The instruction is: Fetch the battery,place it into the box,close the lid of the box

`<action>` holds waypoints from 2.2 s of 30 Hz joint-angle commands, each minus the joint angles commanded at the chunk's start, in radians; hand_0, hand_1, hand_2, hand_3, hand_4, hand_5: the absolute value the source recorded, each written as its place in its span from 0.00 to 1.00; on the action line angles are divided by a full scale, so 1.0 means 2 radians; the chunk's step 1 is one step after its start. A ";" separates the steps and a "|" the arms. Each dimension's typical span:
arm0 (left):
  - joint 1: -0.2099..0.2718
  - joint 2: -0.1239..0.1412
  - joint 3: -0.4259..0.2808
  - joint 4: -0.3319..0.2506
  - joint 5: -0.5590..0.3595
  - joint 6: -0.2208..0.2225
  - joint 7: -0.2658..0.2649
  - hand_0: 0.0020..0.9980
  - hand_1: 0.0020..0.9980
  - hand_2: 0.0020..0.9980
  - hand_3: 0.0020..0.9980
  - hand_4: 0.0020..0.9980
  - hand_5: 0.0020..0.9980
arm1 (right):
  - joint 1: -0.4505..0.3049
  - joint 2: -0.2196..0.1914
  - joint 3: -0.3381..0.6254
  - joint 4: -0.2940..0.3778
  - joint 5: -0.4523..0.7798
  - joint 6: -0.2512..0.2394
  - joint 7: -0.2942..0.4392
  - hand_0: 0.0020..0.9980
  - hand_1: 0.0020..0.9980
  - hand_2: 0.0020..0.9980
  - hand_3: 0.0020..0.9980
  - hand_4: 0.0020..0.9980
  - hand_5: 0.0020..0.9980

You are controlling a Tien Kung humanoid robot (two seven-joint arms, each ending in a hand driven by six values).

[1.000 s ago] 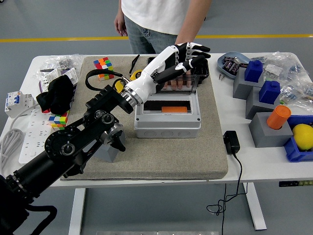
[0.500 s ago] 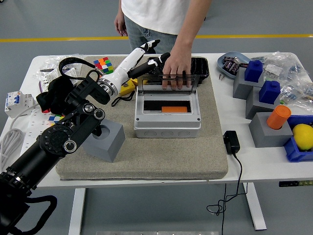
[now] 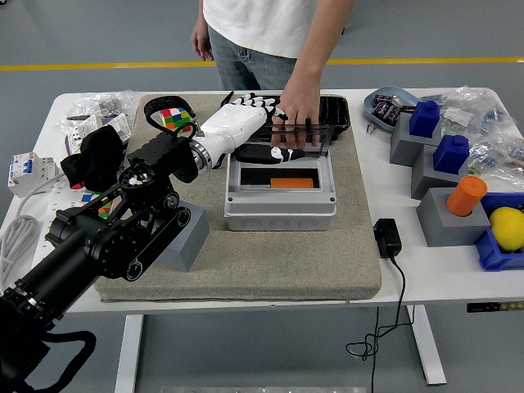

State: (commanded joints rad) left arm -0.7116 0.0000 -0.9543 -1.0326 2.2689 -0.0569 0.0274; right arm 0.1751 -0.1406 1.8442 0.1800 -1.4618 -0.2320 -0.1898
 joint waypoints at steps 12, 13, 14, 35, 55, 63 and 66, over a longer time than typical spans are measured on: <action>0.002 0.000 0.020 -0.021 0.000 -0.007 0.005 1.00 1.00 0.93 0.74 1.00 1.00 | -0.002 -0.001 0.000 0.000 -0.001 0.000 -0.001 0.90 0.88 0.85 0.83 1.00 1.00; 0.002 0.000 0.023 -0.024 0.000 -0.008 0.005 1.00 1.00 0.93 0.74 1.00 1.00 | -0.002 -0.001 0.000 0.000 0.000 0.000 -0.001 0.90 0.88 0.85 0.83 1.00 1.00; 0.002 0.000 0.025 -0.027 0.000 -0.008 0.005 1.00 1.00 0.93 0.74 1.00 1.00 | -0.002 -0.001 0.000 0.000 0.000 0.000 -0.001 0.90 0.88 0.85 0.83 1.00 1.00; 0.007 0.000 0.080 -0.037 0.000 -0.028 0.017 1.00 1.00 0.89 0.73 1.00 1.00 | 0.000 0.000 0.004 0.000 0.000 0.000 0.000 0.89 0.88 0.85 0.83 1.00 1.00; 0.052 0.000 0.002 -0.144 -0.070 -0.032 -0.018 1.00 0.96 0.84 0.75 1.00 1.00 | -0.002 0.002 0.007 0.000 -0.001 0.001 -0.001 0.89 0.88 0.85 0.83 1.00 1.00; 0.106 0.000 -0.100 -0.225 -0.239 -0.144 -0.022 0.85 0.83 0.78 0.74 1.00 1.00 | -0.003 0.005 0.006 0.000 0.002 0.003 0.001 0.89 0.88 0.85 0.83 1.00 1.00; 0.120 0.000 -0.132 -0.218 -0.301 -0.166 -0.022 0.82 0.80 0.77 0.74 1.00 1.00 | -0.003 0.006 0.004 0.000 0.004 0.004 0.002 0.89 0.88 0.85 0.83 1.00 1.00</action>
State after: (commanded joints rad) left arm -0.4711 0.0000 -1.2183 -1.4687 1.6676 -0.3897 -0.0175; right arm 0.1699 -0.1289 1.8515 0.1800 -1.4538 -0.2240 -0.1858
